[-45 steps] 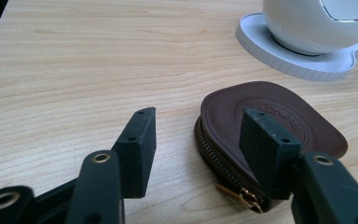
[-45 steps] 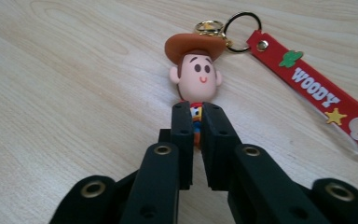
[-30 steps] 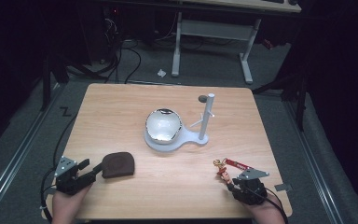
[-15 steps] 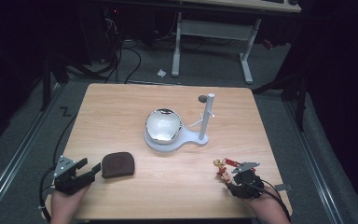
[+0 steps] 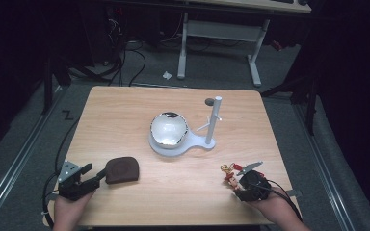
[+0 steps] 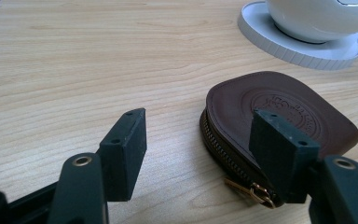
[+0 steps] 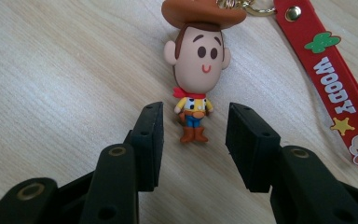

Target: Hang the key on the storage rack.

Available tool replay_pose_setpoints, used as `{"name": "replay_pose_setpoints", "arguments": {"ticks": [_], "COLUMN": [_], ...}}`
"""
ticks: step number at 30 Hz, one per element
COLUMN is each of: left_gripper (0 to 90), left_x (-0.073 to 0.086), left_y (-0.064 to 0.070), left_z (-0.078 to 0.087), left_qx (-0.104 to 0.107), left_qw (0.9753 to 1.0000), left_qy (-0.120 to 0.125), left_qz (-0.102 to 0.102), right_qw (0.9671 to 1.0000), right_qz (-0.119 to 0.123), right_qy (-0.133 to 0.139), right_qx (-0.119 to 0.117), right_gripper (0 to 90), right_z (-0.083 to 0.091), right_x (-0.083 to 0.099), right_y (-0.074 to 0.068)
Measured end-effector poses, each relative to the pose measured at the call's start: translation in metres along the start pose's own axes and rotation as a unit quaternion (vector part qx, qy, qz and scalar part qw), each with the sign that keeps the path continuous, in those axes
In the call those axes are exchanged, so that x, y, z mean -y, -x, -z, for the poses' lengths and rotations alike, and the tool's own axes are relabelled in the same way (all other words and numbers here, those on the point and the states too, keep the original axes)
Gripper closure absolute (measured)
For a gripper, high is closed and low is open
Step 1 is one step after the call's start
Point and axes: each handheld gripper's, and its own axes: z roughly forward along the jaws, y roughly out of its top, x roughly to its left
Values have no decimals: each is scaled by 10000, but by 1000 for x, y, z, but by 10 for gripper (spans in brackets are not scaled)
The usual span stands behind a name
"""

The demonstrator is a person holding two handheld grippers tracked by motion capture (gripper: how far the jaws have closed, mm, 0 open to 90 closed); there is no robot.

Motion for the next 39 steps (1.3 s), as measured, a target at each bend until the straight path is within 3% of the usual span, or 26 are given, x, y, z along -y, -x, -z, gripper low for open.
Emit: {"name": "replay_pose_setpoints", "arguments": {"ticks": [6, 7, 12, 25, 39], "left_gripper": [371, 371, 371, 372, 371], "left_x": [0, 0, 0, 0, 0], "left_y": [1, 1, -1, -1, -2], "left_z": [-1, 0, 0, 0, 0], "left_qx": [15, 11, 3, 5, 22], "left_qw": [10000, 10000, 10000, 10000, 10000], "left_qy": [-22, -21, -12, -16, -14], "left_qz": [-3, -1, 10, 12, 37], "right_qw": [9998, 9996, 9989, 9984, 9977], "right_qz": [79, 200, 139, 341, 359], "right_qy": [-188, -220, -443, -454, -573], "right_qx": [-26, -28, -63, -12, 96], "right_gripper": [555, 552, 548, 528, 563], "right_z": [0, 0, -1, 3, -12], "right_x": [-5, -6, -8, -26, -43], "right_y": [0, 1, -2, -1, -5]}}
